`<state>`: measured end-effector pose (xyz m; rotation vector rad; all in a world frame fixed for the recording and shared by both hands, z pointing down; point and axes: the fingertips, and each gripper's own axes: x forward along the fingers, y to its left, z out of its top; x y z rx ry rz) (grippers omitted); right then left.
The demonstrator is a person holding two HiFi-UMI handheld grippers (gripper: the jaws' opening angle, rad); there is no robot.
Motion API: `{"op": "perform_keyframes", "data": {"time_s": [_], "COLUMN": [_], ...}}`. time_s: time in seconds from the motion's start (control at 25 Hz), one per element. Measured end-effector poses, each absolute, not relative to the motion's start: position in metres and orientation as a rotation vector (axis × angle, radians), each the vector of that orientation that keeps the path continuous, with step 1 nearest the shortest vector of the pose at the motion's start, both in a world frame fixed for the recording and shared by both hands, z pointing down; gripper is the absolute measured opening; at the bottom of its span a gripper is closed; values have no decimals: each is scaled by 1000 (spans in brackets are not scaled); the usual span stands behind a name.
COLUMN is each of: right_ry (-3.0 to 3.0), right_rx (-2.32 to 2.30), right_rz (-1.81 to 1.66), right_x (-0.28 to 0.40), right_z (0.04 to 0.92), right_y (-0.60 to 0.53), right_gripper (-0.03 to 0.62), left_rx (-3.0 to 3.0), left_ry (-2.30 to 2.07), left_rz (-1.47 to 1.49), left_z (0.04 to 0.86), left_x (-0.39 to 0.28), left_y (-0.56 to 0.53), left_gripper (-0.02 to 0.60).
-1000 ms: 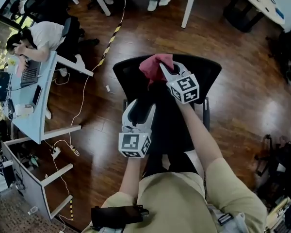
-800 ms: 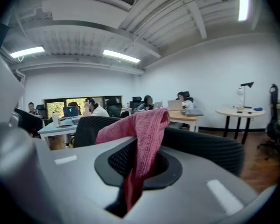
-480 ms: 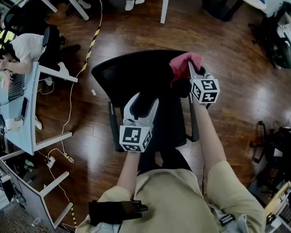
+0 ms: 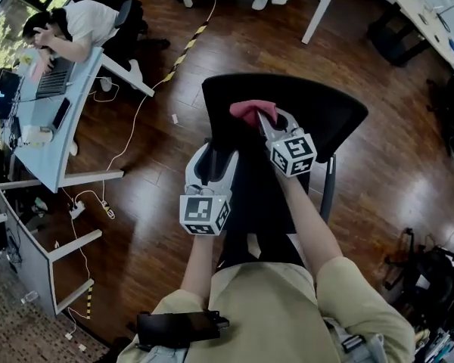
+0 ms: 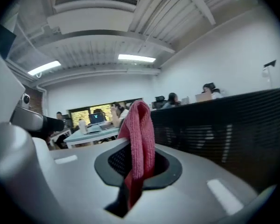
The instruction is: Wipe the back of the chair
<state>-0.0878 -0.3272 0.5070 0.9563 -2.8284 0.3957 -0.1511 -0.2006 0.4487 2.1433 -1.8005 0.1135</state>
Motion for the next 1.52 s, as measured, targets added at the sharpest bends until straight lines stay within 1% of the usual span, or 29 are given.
{"op": "perform_keyframes", "data": {"time_s": [0.12, 0.2, 0.28, 0.4, 0.52, 0.6, 0.76, 1.08, 1.2, 1.28, 1.36, 1.44, 1.52], "right_ry": [-2913, -2929, -2926, -2898, -2874, -2852, -2799, -2579, -2514, -2494, -2492, -2530, -2591], "right_rx": [702, 614, 609, 678, 722, 792, 1010, 1484, 1599, 1620, 1620, 1557, 1422], "right_rz": [383, 392, 426, 470, 466, 465, 590, 631, 664, 664, 672, 691, 697], "right_x": [-181, -225, -250, -249, -219, -185, -93, 114, 165, 178, 174, 150, 105], "right_z": [503, 505, 508, 513, 518, 521, 529, 534, 533, 532, 532, 534, 538], "right_y": [-309, -305, -311, -332, -345, -353, -369, -383, -382, -381, -380, -377, -370], "right_gripper": [16, 17, 17, 17, 17, 16, 17, 17, 17, 17, 16, 17, 17], "left_rx": [2066, 2025, 2001, 1995, 2027, 2068, 2171, 2376, 2430, 2438, 2422, 2385, 2334], "left_ry": [-1888, -1927, -1948, -1942, -1893, -1840, -1705, -1391, -1300, -1276, -1293, -1343, -1415], "left_rz": [125, 139, 153, 166, 169, 167, 159, 141, 135, 136, 139, 144, 150], "left_z": [449, 450, 452, 456, 462, 466, 472, 480, 476, 476, 477, 481, 485], "left_x": [-190, -209, -221, -226, -214, -195, -143, -2, 38, 50, 47, 29, -1], "left_y": [-185, -175, -169, -168, -177, -189, -213, -243, -240, -235, -231, -228, -225], "left_gripper": [241, 241, 241, 240, 241, 240, 239, 240, 240, 241, 240, 240, 239]}}
